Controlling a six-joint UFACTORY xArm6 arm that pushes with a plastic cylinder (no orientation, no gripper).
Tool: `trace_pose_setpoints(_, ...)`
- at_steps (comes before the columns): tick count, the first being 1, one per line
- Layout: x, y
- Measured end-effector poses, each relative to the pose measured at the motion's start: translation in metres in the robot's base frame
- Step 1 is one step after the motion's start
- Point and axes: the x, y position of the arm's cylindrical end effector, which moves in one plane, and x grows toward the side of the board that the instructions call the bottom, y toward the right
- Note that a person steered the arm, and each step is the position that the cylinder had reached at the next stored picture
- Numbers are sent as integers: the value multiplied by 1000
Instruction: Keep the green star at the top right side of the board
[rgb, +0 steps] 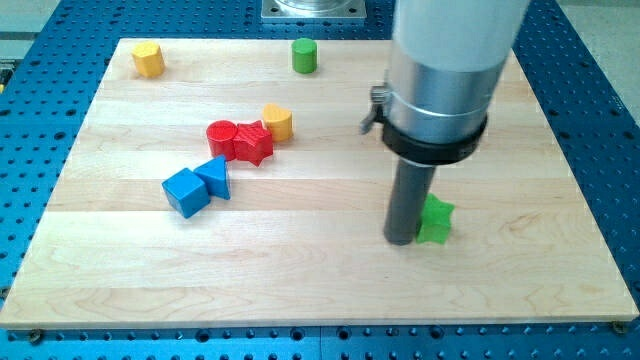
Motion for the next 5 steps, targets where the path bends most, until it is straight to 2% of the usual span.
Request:
trace_pose_setpoints(1,-16,40)
trace_pose_setpoints(2,30,5)
trace_pose_setpoints(3,36,41)
trace_pose_setpoints(5,-51,105)
